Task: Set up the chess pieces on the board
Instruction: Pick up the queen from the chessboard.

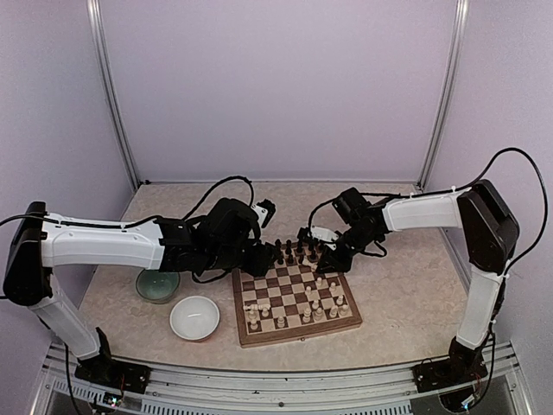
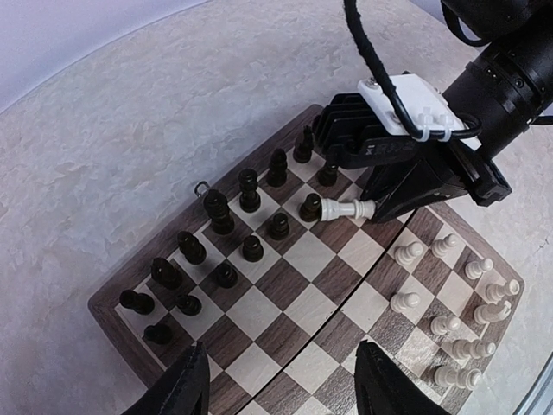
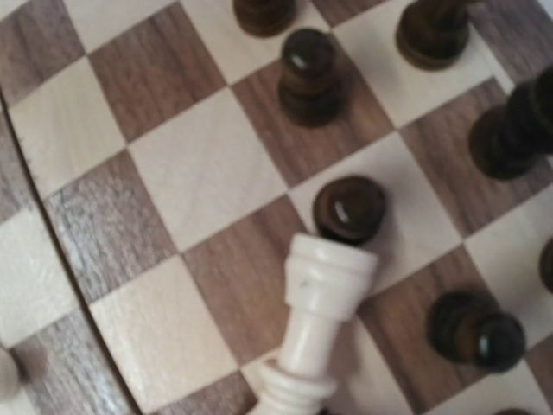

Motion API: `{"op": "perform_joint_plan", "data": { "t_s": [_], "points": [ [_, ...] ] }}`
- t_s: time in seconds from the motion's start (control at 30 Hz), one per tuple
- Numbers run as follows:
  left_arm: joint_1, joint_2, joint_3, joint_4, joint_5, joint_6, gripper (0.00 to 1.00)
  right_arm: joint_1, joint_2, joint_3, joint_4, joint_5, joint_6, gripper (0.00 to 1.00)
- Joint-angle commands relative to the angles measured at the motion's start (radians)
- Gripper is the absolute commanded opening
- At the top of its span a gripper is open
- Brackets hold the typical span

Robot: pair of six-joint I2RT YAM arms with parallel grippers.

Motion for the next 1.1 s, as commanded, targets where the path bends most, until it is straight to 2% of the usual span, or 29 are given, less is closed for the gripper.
{"op": "perform_joint_plan", "data": {
  "t_s": [0.0, 0.27, 0.8, 0.9, 1.07],
  "points": [
    [0.006, -0.003, -0.011, 0.026, 0.011, -0.005, 0.57, 0.012, 0.001, 0.009, -0.004, 0.025, 0.009, 0.1],
    [0.007, -0.002, -0.005, 0.027, 0.008, -0.002, 0.57, 0.012, -0.076, -0.019, -0.013, 0.049, -0.002, 0.02],
    [0.009, 0.015, 0.001, 0.041, 0.025, -0.005, 0.57, 0.012, -0.18, -0.021, -0.048, 0.022, -0.039, 0.0],
    [0.027, 0.004, -0.013, 0.077, 0.096, -0.02, 0.57, 0.012, -0.227, -0.013, -0.09, -0.018, -0.077, 0.01],
    [0.088, -0.043, -0.09, 0.249, 0.391, -0.082, 0.6, 0.031, -0.307, -0.005, -0.176, -0.139, -0.148, 0.01]
  ]
}}
